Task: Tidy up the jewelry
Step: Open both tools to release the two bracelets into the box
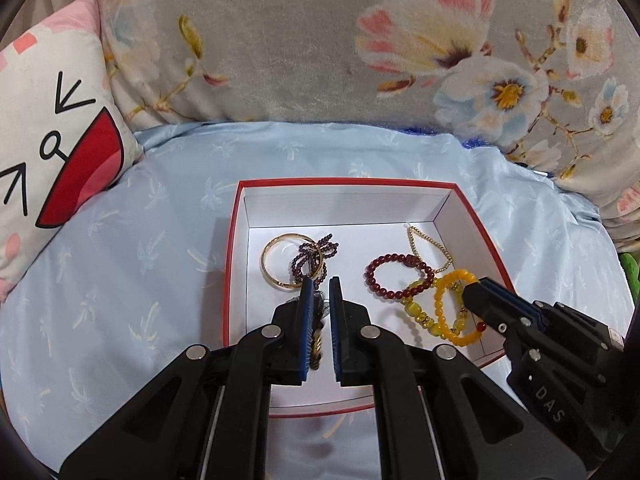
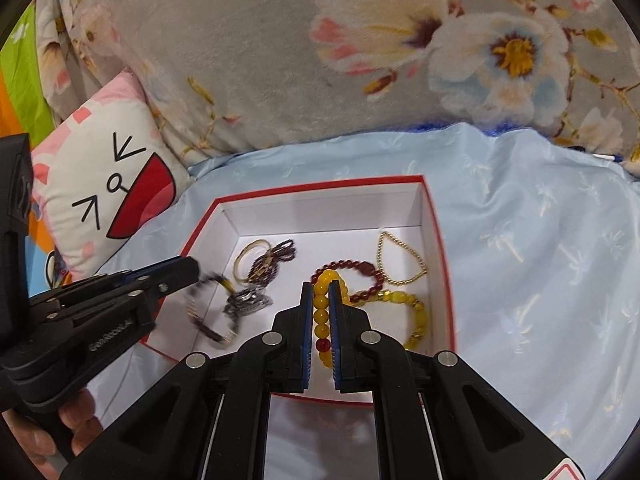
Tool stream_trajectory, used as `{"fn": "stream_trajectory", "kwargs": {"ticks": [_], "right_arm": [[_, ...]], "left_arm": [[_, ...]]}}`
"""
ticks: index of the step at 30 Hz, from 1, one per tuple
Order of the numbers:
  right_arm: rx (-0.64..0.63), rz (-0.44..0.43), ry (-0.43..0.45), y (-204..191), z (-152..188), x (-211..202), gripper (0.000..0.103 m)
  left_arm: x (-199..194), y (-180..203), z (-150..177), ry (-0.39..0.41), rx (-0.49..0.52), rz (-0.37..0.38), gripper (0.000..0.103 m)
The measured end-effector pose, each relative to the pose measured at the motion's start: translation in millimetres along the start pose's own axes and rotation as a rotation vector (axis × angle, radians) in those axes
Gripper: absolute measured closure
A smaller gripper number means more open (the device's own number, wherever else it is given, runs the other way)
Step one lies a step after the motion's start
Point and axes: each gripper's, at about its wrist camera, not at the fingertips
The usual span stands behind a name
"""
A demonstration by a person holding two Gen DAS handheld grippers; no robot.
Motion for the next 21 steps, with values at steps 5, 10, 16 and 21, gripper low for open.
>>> {"fn": "stream_trajectory", "kwargs": {"ticks": [5,10,16,21], "right_arm": [[-0.012,-0.024,0.023,-9,1,-5,0.082],[0.014,-0.04,0.051,-3,0,-21,0.08],[0.011,-0.026,0.085,3,14,-46,0.08],[0.013,-0.023,0.088,7,31,-64,0.079]], "left_arm": [[-1,-6,2,0.018,-0.023,-0.02,0.067],[-7,-8,4,0.025,-0.022,-0.039,0.067],[-21,-3,16,0.034,-0.012,-0.06,0.067],[-36,9,26,0.04,0.011,-0.074,0.067]]}}
Point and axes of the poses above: each gripper's, at about its wrist camera, not at the fingertips, and x roughly the way its jaws point, y to its right, z to its underside, and after that the axes turned 15 degrees about x, right-handed
